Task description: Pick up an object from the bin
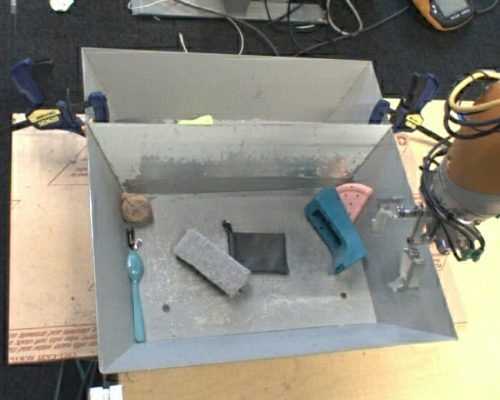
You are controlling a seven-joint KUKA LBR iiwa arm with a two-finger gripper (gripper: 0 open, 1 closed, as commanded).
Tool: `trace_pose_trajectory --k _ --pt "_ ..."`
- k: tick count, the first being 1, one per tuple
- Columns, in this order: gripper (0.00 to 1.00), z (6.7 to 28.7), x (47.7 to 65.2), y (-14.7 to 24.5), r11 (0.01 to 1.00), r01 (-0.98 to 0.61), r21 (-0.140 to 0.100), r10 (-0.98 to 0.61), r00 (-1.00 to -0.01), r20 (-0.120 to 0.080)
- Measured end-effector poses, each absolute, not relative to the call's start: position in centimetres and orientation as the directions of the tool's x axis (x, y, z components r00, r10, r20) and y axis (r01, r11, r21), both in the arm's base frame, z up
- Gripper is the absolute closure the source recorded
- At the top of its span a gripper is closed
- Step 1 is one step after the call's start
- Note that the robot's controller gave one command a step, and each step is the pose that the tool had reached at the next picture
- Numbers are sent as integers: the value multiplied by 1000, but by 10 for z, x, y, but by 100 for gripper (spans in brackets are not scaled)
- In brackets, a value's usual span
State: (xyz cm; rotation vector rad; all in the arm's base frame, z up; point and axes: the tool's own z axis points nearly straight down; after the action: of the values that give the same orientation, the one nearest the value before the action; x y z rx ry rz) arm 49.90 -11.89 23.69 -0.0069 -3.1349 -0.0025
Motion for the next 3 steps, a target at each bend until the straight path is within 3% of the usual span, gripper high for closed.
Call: trace_pose_trajectory --k 1,2,3 --pt "0 241 501 -118 1000 0 0 0 -1000 -1" --pt "0 162 558 -80 995 -99 -1 -99 -995 -7" --pt "0 161 559 -9 993 -117 -2 -117 -993 -14"
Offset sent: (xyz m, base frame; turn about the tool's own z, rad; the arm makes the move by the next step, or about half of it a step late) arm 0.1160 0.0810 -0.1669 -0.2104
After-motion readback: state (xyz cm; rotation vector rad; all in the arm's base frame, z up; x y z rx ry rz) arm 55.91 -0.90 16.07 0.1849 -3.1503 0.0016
